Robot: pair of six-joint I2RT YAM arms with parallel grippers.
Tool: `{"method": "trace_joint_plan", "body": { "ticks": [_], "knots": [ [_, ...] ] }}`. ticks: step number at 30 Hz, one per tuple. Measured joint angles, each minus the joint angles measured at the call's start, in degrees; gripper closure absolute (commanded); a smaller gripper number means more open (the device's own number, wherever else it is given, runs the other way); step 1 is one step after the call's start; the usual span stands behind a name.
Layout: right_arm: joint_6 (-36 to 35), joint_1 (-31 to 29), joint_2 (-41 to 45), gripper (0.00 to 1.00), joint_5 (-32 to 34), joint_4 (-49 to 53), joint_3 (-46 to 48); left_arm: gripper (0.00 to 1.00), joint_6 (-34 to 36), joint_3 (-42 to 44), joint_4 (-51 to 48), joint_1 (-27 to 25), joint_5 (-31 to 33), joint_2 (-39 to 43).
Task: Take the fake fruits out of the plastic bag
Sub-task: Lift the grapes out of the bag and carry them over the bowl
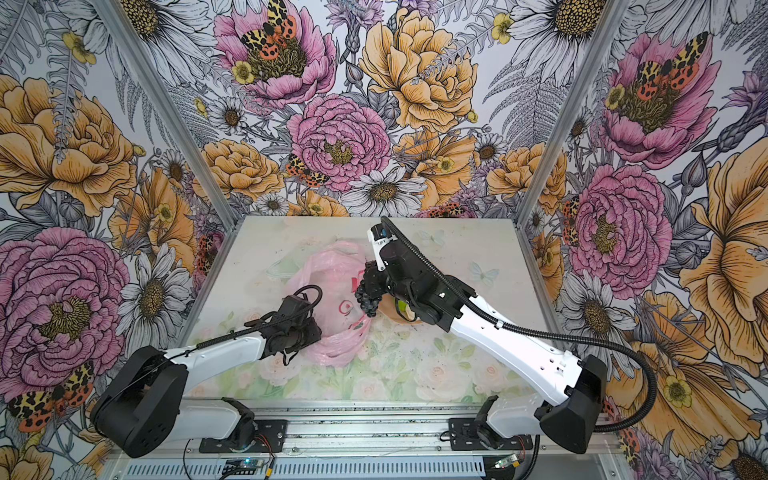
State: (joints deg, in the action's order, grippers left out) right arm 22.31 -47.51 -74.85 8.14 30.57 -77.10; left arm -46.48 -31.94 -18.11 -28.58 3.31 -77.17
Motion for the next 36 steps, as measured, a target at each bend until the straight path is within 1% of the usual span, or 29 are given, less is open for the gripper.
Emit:
{"method": "trace_joint_plan", "body": {
  "ticks": [8, 11, 15, 21, 31, 36],
  "knots": [
    [-1.01, 1.49, 5.09, 1.0, 1.16, 3.02, 0.24, 0.57, 0.2, 0.0, 1.05, 0.0, 0.52, -0.46],
    [-1.01, 1.49, 6.97, 1.0, 1.68, 3.56, 1.68, 0.57, 0.2, 0.0, 1.22, 0.0, 0.59, -0.52],
    [-1.03, 3.37, 8.22, 1.0, 3.02, 4.17, 4.5, 0.57, 0.22, 0.0, 1.25, 0.0, 0.68, -0.52],
    [-1.42, 5.29, 7.78, 1.0, 4.68, 5.49, 8.24, 0.57, 0.22, 0.02, 1.27, 0.0, 0.72, -0.52],
    [-1.42, 5.49, 3.48, 1.0, 4.72, 5.57, 8.37, 0.57, 0.24, 0.35, 1.81, 0.0, 0.79, -0.39],
    [-1.44, 5.6, 1.27, 1.0, 4.68, 4.09, 8.37, 0.57, 0.42, 0.39, 1.92, 0.0, 0.81, -0.39]
  ]
}}
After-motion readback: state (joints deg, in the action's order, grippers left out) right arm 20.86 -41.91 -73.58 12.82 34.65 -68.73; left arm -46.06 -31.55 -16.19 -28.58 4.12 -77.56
